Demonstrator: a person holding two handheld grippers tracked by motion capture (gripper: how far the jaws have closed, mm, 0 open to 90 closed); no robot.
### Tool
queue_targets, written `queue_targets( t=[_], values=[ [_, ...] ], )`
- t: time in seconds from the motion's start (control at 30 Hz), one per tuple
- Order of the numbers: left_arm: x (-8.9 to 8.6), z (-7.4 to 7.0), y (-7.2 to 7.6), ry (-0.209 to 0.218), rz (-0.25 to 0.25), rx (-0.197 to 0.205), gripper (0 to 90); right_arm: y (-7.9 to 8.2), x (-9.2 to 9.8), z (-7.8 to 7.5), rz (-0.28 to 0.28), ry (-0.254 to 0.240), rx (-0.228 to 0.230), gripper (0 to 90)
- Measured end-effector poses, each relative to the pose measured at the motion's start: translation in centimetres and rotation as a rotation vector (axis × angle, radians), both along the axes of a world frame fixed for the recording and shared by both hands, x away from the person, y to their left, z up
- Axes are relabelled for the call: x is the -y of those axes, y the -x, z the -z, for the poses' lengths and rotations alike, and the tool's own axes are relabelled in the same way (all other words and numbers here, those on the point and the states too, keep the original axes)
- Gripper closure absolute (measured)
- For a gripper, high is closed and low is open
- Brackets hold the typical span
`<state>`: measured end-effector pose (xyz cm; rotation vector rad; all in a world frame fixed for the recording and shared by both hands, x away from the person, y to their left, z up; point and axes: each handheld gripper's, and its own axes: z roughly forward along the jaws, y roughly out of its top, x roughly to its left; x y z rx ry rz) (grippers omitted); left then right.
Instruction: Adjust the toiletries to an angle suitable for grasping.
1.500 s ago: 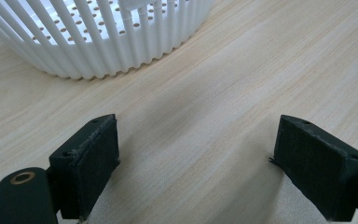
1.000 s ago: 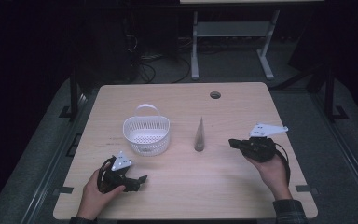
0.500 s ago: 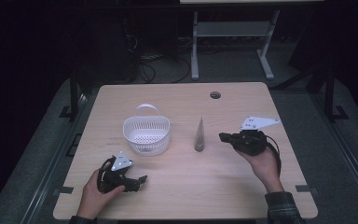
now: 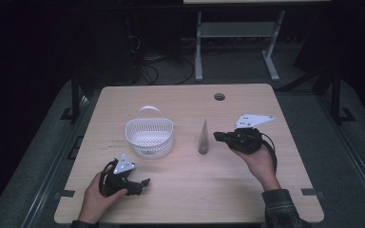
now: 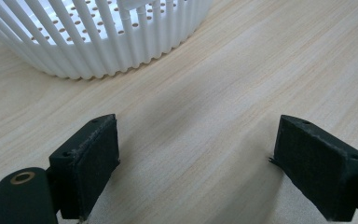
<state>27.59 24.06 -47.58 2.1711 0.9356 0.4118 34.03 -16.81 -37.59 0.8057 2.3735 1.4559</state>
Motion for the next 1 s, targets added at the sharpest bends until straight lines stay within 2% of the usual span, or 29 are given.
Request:
queue_targets(
  t=[0.33,1.0],
  values=[
    [0.0,0.0,0.0,-0.003,0.004,-0.001,12.9,-0.8,-1.6,0.1,-0.037,0.007,-0.003,89.5],
    [0.0,0.0,0.1,0.000,0.004,-0.001,12.9,-0.9,-2.4,0.2,-0.057,0.006,-0.010,89.6]
  ],
)
